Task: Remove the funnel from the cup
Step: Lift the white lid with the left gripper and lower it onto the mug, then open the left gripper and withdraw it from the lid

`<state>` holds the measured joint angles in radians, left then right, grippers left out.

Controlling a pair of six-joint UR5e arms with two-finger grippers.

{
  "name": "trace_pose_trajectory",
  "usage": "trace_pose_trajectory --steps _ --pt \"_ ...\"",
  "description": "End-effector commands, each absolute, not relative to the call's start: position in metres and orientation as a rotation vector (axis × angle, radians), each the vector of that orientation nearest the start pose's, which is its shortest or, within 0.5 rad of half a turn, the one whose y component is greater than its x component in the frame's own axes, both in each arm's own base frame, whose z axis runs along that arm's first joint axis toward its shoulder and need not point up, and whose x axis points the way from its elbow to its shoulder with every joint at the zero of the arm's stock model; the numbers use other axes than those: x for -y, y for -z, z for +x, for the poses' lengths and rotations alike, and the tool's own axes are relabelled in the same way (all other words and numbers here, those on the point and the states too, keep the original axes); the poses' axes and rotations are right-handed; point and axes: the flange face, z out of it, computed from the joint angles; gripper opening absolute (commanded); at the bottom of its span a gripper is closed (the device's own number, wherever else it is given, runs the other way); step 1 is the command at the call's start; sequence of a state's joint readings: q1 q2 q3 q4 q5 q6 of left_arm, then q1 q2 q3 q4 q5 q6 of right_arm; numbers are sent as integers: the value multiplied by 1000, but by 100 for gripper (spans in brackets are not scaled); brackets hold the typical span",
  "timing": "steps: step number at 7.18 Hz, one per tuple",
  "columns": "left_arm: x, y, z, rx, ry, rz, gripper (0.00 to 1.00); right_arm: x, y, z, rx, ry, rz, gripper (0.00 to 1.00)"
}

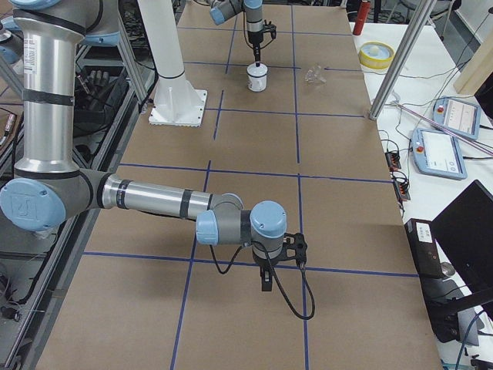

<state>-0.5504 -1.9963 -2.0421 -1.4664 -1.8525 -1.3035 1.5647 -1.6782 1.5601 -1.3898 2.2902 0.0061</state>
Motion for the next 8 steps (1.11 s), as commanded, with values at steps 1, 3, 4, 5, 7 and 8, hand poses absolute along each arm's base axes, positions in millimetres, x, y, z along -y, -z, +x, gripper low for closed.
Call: trace_pose_trajectory --steps 1,3,4,5,7,8 --pt "383 -243 421 -822 151 67 0 449 -700 65 720 23 56 100" --pt "382 -243 421 -823 145 68 39 449 -700 65 720 23 56 100" --pt "382 -243 421 -823 145 68 99 449 -700 65 720 23 56 100" --pt "381 -239 418 -831 147 70 100 449 -700 65 720 23 56 100" --pt "387 -236 402 -841 73 125 100 449 -700 65 720 23 56 100" --pt "414 -251 370 -806 35 188 100 449 -700 65 720 23 56 100"
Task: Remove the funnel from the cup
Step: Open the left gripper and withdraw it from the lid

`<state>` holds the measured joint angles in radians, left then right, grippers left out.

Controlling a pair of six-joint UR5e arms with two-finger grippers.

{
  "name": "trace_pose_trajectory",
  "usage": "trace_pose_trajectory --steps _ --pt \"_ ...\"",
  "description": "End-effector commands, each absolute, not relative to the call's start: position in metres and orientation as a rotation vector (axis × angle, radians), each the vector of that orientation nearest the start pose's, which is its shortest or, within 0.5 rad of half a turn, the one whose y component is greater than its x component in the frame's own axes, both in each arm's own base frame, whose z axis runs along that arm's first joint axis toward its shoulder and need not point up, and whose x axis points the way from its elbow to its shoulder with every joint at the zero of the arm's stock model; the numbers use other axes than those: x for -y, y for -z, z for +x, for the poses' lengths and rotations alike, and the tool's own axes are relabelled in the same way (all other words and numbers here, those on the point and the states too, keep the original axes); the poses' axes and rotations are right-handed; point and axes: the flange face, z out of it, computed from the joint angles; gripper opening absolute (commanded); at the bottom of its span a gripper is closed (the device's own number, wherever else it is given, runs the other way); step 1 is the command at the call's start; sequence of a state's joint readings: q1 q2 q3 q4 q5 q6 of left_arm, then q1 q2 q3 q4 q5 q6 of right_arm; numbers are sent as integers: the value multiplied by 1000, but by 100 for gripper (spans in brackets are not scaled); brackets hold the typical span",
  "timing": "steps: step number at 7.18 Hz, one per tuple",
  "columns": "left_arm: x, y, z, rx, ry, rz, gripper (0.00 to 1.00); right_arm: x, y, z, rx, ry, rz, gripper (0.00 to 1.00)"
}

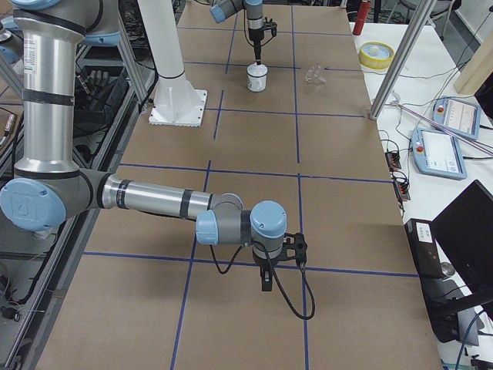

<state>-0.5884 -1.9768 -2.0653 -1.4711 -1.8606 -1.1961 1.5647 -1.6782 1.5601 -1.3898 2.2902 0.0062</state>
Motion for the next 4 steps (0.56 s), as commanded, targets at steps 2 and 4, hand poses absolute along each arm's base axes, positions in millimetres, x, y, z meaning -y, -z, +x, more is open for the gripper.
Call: trace_pose_trajectory --steps 2,4 --pt "471 -294 259 -808 -122 231 100 449 -700 65 720 23 56 100" --pt "494 -385 118 -815 -215 248 100 449 -700 65 720 23 56 100"
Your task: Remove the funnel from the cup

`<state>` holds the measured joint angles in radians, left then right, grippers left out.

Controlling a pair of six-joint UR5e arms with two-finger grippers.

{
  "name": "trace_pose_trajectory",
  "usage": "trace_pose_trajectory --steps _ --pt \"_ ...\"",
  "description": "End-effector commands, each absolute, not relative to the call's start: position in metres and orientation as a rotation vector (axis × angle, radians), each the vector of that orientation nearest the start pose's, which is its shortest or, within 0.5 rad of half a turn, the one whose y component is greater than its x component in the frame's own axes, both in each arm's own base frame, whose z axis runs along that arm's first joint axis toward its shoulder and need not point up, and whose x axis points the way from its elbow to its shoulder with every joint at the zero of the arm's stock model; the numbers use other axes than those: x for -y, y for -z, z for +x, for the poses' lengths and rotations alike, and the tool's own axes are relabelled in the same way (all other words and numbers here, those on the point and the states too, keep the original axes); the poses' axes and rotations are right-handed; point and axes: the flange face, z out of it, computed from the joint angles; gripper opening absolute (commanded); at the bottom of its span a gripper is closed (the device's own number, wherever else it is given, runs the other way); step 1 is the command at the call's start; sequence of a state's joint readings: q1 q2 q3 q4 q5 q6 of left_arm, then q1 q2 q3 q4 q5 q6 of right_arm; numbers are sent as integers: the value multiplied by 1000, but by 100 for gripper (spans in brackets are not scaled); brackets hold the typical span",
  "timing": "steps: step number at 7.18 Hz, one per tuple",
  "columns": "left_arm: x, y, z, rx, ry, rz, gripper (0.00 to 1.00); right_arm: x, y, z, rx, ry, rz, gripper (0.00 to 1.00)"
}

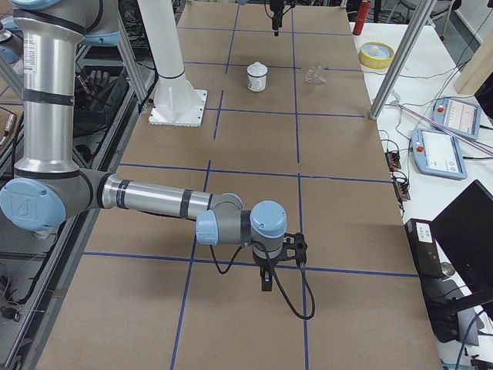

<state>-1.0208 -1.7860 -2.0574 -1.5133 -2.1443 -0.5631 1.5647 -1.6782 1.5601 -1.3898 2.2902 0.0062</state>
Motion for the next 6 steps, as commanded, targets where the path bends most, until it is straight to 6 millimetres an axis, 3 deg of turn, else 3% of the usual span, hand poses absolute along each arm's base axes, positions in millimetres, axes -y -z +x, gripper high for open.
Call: trace_pose_trajectory --steps 1,2,3,4,5,6 --pt "492 -439 71 -798 -247 228 100 449 -700 65 720 23 56 100" --pt "485 -491 36 -771 -265 199 100 449 -700 65 720 23 56 100" --pt "474 -560 1 -755 -227 120 100 449 -700 65 720 23 56 100" --pt "472 -606 -29 -745 -260 108 100 449 -700 65 720 23 56 100" --pt "467 -625 -58 -742 -251 120 100 449 -700 65 720 23 56 100" --pt "460 -625 -68 -768 -220 122 100 449 -700 65 720 23 56 100"
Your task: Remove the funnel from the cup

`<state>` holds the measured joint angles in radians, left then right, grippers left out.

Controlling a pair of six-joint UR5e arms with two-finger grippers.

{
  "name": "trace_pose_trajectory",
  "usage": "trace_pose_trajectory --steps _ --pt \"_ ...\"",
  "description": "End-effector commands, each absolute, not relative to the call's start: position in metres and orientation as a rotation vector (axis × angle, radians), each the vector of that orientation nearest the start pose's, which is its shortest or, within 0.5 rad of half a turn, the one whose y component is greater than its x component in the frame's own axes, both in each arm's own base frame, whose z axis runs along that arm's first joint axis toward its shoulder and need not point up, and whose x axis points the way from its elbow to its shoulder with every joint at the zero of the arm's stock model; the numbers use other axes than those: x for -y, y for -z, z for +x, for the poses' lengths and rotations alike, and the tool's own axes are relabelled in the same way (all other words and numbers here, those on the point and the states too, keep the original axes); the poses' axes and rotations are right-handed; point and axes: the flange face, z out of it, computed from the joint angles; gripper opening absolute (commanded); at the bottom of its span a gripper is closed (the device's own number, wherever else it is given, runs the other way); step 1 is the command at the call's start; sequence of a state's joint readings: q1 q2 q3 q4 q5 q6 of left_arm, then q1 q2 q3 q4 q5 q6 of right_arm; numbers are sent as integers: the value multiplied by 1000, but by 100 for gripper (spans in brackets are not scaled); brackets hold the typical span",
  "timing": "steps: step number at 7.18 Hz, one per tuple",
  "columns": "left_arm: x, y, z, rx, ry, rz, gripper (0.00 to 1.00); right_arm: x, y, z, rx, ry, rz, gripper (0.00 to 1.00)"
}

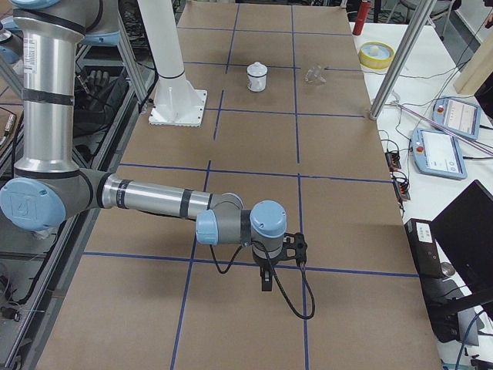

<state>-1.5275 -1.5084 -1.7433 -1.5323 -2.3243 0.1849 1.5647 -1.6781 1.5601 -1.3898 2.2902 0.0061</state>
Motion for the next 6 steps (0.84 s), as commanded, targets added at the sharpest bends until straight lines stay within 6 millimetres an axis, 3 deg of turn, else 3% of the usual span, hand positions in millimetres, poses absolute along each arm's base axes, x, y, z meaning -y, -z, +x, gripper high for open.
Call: trace_pose_trajectory --steps 1,6 --pt "456 -631 -71 -778 -206 108 100 449 -700 65 720 23 56 100" --pt "454 -637 -78 -778 -182 106 100 449 -700 65 720 23 56 100"
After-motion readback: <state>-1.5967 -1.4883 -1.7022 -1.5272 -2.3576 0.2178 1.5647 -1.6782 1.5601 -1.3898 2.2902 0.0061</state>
